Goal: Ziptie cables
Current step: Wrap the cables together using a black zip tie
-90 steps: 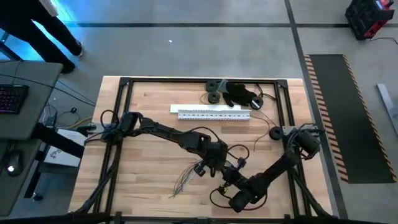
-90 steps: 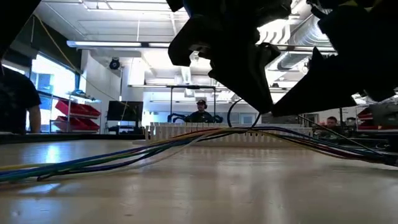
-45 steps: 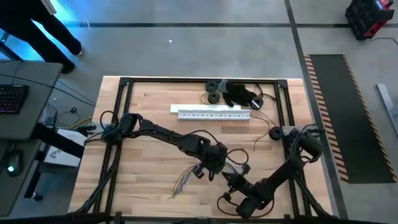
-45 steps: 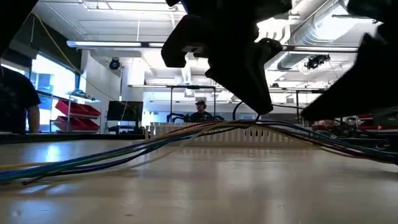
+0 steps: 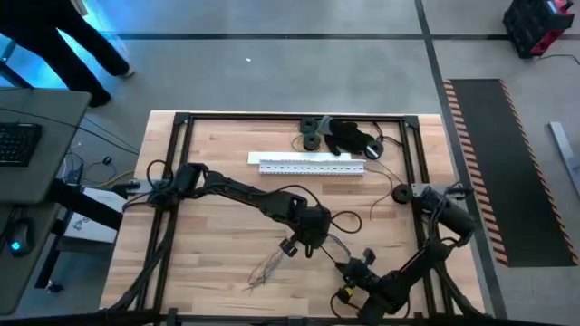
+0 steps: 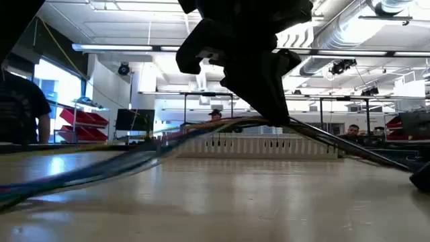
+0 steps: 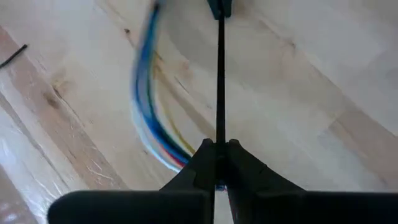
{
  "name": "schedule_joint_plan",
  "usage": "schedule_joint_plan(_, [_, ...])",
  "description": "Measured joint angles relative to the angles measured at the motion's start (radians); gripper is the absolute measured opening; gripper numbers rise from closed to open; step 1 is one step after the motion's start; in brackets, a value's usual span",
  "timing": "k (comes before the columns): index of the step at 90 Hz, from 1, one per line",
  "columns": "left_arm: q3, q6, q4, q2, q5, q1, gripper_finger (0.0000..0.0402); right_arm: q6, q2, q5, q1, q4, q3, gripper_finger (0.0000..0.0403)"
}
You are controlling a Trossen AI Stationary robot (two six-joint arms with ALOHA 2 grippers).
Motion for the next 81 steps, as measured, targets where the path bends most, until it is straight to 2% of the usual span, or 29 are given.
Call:
schedule_joint_plan(17, [-0.047, -0.004, 0.053, 0.000, 0.002, 0.000, 0.0000, 0.095, 0.010, -0.005, 0.034, -0.021, 0.001, 0.0000])
schedule_joint_plan(37, [-0.115, -0.021, 0.100, -0.005, -0.001, 0.000, 0.0000, 0.094, 0.009, -0.032, 0.034, -0.027, 0.007, 0.0000])
schedule_joint_plan(57, [-0.117, -0.038, 0.115, -0.007, 0.005, -0.001, 0.0003, 0.059, 0.015, -0.059, 0.028, -0.120, 0.081, 0.0000])
schedule_joint_plan(69, [-0.118, -0.071, 0.118, -0.008, 0.007, -0.001, 0.0022, 0.049, 0.015, -0.092, 0.016, -0.181, 0.128, 0.0000])
schedule_joint_plan(81, [-0.122, -0.160, 0.083, -0.009, -0.036, 0.010, 0.0065, 0.046, 0.016, -0.126, 0.010, -0.192, 0.151, 0.0001])
